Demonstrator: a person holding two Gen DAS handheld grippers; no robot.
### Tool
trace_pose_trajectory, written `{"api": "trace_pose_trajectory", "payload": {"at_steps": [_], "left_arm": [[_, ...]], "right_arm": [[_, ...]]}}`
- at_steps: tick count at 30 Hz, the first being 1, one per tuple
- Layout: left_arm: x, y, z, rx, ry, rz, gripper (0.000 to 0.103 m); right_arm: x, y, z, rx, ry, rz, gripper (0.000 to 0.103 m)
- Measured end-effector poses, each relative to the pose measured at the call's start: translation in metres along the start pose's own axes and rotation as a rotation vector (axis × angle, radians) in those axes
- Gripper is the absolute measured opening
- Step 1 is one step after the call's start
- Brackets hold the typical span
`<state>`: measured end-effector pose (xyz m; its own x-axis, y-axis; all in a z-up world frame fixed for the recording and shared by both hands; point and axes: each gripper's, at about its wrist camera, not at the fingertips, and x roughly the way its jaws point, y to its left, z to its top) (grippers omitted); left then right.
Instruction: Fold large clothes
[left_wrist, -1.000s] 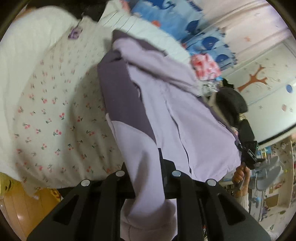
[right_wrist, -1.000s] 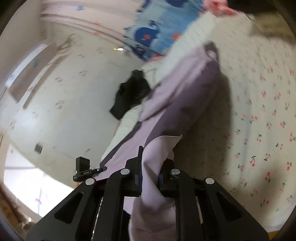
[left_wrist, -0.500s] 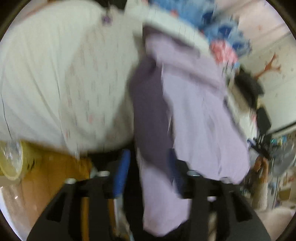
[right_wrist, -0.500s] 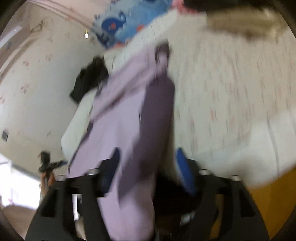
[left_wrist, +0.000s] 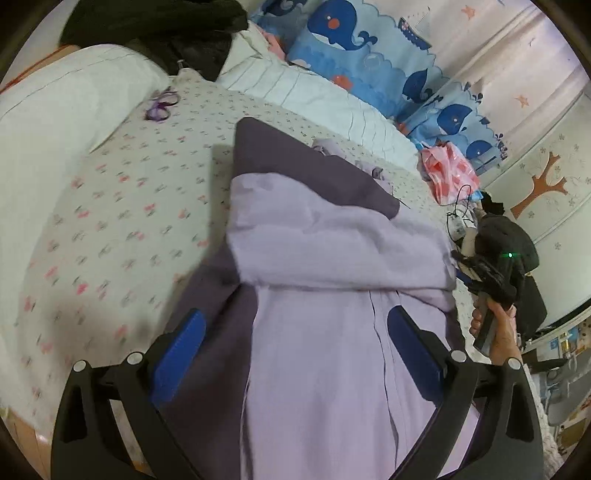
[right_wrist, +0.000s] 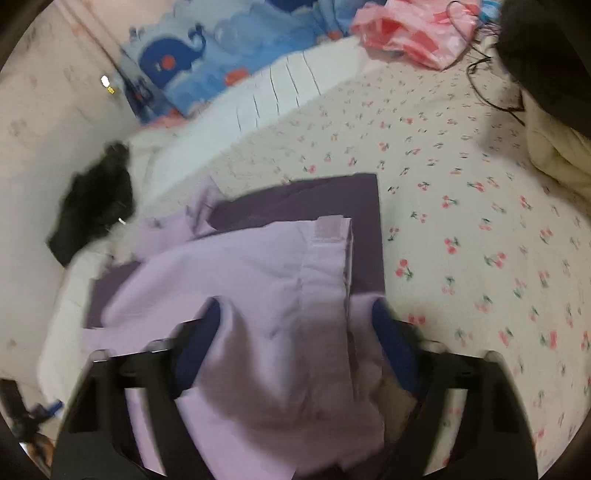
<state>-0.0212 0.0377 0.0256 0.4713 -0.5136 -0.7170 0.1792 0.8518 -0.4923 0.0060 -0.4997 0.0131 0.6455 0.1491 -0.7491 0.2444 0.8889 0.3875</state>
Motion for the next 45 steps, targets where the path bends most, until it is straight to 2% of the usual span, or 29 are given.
{"api": "trace_pose_trajectory", "payload": {"at_steps": [1,3,7,9,10,12,14,16,18,19,20,22,24,26,27,29,31,34,35,37,40,41,45], "left_arm": [[0.008,-0.003,0.007,0.008,-0.008,0.015,0.095],[0.017,-0.01,0.024,0.019,-0.028,0.027,0.095],[0.033,-0.025,0.056,0.049,-0.104,0.021,0.095],[0.049,-0.031,0.068,0.064,-0.125,0.022,0.095],[0.063,-0.031,0.074,0.059,-0.123,0.037,0.095],[0.099,-0.026,0.079,0.052,-0.085,0.079,0.095],[0.138,-0.015,0.076,0.048,0.003,0.153,0.095],[0.168,0.003,0.068,0.027,0.072,0.169,0.097],[0.172,0.017,0.062,-0.019,0.068,0.133,0.097],[0.172,0.022,0.06,-0.037,0.067,0.117,0.097],[0.173,0.024,0.059,-0.039,0.063,0.111,0.097],[0.175,0.024,0.058,-0.036,0.068,0.111,0.097],[0.17,0.021,0.059,-0.052,0.086,0.114,0.097],[0.152,0.015,0.058,-0.051,0.11,0.112,0.097],[0.134,0.011,0.053,-0.02,0.114,0.089,0.097],[0.098,0.008,0.041,0.037,0.101,0.073,0.097],[0.055,0.012,0.018,0.092,0.107,0.046,0.097],[0.003,0.033,-0.026,0.141,0.186,-0.007,0.097],[-0.011,0.043,-0.042,0.148,0.215,-0.018,0.097],[-0.036,0.062,-0.078,0.136,0.273,-0.032,0.097],[-0.059,0.088,-0.122,0.068,0.322,-0.066,0.097],[-0.061,0.094,-0.133,0.04,0.339,-0.091,0.097],[-0.062,0.105,-0.172,-0.043,0.39,-0.206,0.097]], "right_arm": [[0.002,0.003,0.001,-0.004,-0.016,-0.03,0.027],[-0.004,0.013,0.006,-0.043,-0.07,0.017,0.019],[-0.052,0.028,0.009,-0.105,-0.223,0.06,0.018],[-0.059,0.016,0.009,-0.091,-0.265,0.024,0.018],[-0.057,0.008,0.01,-0.079,-0.259,-0.003,0.018],[-0.015,-0.021,0.007,-0.026,-0.138,-0.056,0.018],[0.019,-0.035,-0.004,-0.031,-0.043,-0.091,0.027],[0.017,-0.04,-0.006,-0.001,-0.059,-0.057,0.03],[-0.003,-0.035,-0.005,0.001,-0.126,-0.031,0.031],[-0.014,-0.029,-0.006,-0.03,-0.179,-0.04,0.034],[-0.01,-0.02,-0.008,-0.104,-0.164,-0.107,0.036],[0.028,-0.019,-0.012,-0.174,0.013,-0.169,0.039],[0.025,-0.031,-0.007,-0.118,0.022,-0.147,0.042],[-0.004,-0.039,-0.003,-0.048,-0.008,-0.088,0.042],[-0.021,-0.038,-0.008,-0.059,-0.013,-0.068,0.045],[-0.054,-0.037,-0.031,-0.088,0.03,-0.019,0.059],[-0.087,-0.046,-0.067,-0.112,0.082,0.043,0.077],[-0.132,-0.058,-0.126,-0.085,0.159,0.162,0.085],[-0.146,-0.068,-0.152,-0.054,0.204,0.205,0.085],[-0.166,-0.084,-0.19,-0.017,0.256,0.23,0.086],[-0.181,-0.103,-0.23,0.039,0.296,0.291,0.086],[-0.182,-0.112,-0.247,0.09,0.316,0.367,0.086],[-0.181,-0.118,-0.279,0.171,0.34,0.539,0.086]]}}
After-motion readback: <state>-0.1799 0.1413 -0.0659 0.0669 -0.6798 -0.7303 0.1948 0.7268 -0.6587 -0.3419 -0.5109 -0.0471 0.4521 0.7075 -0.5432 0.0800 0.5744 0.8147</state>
